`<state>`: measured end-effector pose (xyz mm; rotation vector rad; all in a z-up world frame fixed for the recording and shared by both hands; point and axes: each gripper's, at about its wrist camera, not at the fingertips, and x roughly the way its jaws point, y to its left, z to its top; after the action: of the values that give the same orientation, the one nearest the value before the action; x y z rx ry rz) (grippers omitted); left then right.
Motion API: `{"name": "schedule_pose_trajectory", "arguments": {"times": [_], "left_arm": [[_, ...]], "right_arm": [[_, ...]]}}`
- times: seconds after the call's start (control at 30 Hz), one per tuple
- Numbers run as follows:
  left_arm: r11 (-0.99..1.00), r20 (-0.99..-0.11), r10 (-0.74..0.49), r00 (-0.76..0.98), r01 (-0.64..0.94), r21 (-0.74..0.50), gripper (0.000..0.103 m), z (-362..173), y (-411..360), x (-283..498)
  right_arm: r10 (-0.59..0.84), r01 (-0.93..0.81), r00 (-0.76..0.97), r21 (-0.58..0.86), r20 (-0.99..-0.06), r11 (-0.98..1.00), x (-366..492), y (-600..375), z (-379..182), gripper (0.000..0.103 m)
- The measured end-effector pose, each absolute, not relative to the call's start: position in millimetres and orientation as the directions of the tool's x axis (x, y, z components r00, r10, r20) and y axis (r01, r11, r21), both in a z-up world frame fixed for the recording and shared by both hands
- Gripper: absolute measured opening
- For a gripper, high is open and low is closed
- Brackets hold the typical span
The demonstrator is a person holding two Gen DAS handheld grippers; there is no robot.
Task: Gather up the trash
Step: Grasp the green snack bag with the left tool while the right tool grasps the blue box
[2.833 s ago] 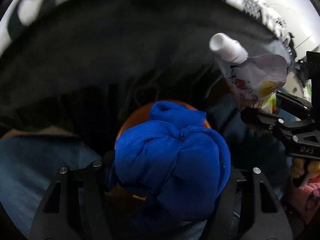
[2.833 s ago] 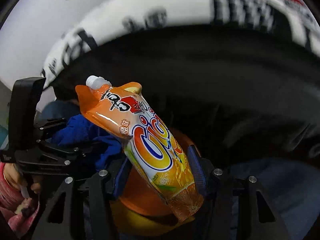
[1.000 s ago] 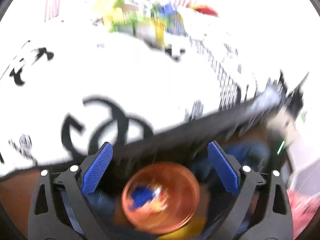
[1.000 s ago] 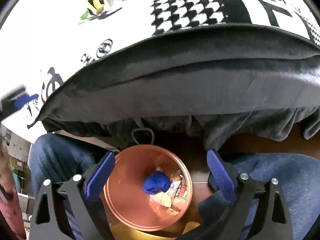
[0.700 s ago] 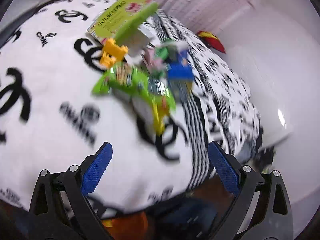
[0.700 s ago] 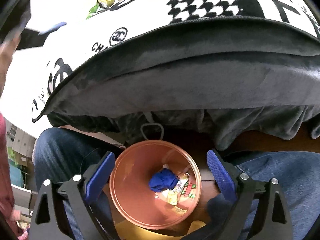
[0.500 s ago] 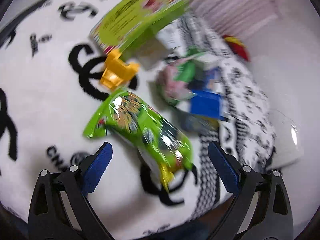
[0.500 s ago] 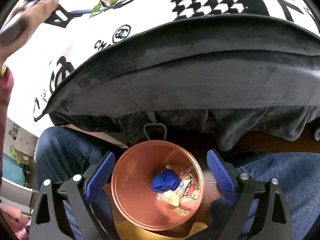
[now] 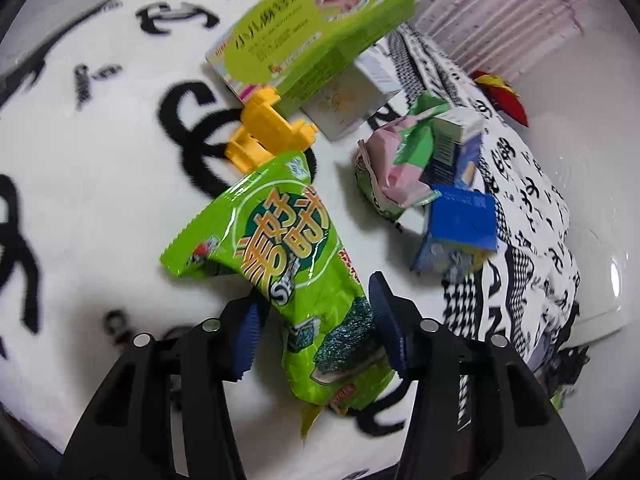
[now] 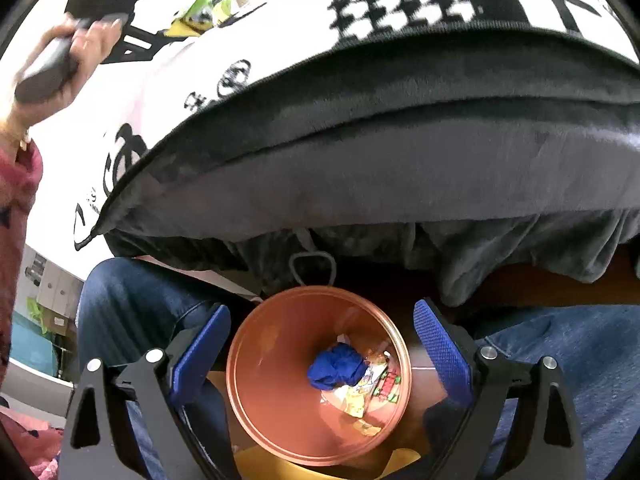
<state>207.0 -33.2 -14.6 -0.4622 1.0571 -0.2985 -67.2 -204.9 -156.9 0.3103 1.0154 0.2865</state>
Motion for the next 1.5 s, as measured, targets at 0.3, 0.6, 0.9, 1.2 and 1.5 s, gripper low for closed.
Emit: {"name": "schedule_pose_trajectory", "arguments": {"times": [0.3,0.6,0.9,1.2,1.5], "left_arm": [[0.877,-0.641,-0.447,0.623,0.164,-0.452,0.044,6,9,120],[0.885,-0.57,-0.434,0.698,0.21,-0.416,0.044,13,42,52],[0.888,-0.544,-0.42,0.726,0.206,-0.412,0.044,12,64,37],[0.885,-0.556,-0.426,0.714,0.204,-0.418,0.044,3,68,42],[0.884,-0.561,-0.434,0.705,0.215,-0.414,0.044,3,60,44]], "right_arm": [[0.302,-0.132,0.726,0.306,-0.617,0.943,-71,-217,-78,0.091],[0.096,-0.105,0.892,0.004,-0.441,0.994,29,-176,0,0.098],[-0.096,-0.003,0.903,-0.23,-0.42,0.973,147,-128,10,0.098],[-0.219,0.065,0.837,-0.307,-0.501,0.95,213,-127,-12,0.098],[-0.197,0.077,0.817,-0.236,-0.541,0.969,214,-141,-13,0.061]]}}
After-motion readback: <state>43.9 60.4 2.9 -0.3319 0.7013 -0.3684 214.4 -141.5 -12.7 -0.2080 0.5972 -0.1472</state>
